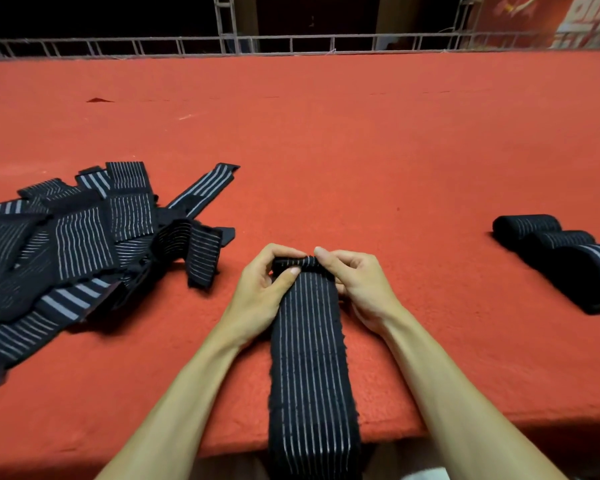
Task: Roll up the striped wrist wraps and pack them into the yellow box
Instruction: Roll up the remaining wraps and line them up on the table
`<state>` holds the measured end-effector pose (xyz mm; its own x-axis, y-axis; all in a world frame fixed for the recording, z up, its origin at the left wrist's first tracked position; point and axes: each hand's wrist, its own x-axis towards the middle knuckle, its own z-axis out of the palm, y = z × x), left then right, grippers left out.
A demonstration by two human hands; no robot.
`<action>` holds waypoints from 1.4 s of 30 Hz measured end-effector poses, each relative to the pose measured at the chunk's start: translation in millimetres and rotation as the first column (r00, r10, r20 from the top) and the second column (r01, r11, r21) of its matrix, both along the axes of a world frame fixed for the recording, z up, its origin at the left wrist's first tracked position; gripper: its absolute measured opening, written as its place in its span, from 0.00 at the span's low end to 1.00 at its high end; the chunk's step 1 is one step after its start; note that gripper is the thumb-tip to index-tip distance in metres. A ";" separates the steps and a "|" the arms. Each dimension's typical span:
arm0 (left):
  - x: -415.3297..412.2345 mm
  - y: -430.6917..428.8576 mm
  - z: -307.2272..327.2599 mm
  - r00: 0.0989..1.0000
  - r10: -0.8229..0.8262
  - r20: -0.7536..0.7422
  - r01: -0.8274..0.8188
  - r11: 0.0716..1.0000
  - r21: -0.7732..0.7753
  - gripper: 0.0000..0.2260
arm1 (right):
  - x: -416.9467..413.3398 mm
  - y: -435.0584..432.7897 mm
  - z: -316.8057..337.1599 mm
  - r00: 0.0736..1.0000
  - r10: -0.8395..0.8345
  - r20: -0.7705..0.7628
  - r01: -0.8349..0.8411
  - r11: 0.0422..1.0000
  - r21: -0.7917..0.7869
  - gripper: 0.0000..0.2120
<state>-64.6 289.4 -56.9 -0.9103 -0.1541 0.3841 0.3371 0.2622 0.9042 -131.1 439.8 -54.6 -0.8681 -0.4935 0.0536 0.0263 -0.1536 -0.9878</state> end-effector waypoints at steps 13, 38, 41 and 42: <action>-0.8 10.4 0.1 0.957 0.156 0.244 -0.179 0.981 0.075 0.16 | -0.6 -1.0 -3.9 0.984 -0.108 -0.139 0.107 0.994 -0.015 0.08; 9.2 8.2 -9.5 0.998 0.046 0.053 -0.049 0.998 0.049 0.10 | 18.1 -7.6 -7.0 0.990 -0.138 0.015 0.139 0.989 -0.043 0.06; 7.0 8.7 -10.8 0.997 0.056 0.049 -0.058 0.998 0.030 0.16 | 17.4 -7.4 -10.1 0.981 -0.175 -0.080 0.171 0.984 -0.056 0.03; 7.4 9.7 -10.0 0.996 0.070 0.064 -0.071 0.997 0.016 0.17 | 18.0 -7.5 -9.9 0.981 -0.173 -0.091 0.168 0.984 -0.061 0.05</action>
<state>-57.2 299.1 -66.9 -0.9193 -0.2251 0.3230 0.2606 0.2669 0.9278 -113.1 432.4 -64.5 -0.9289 -0.3325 0.1628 -0.0993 -0.1997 -0.9748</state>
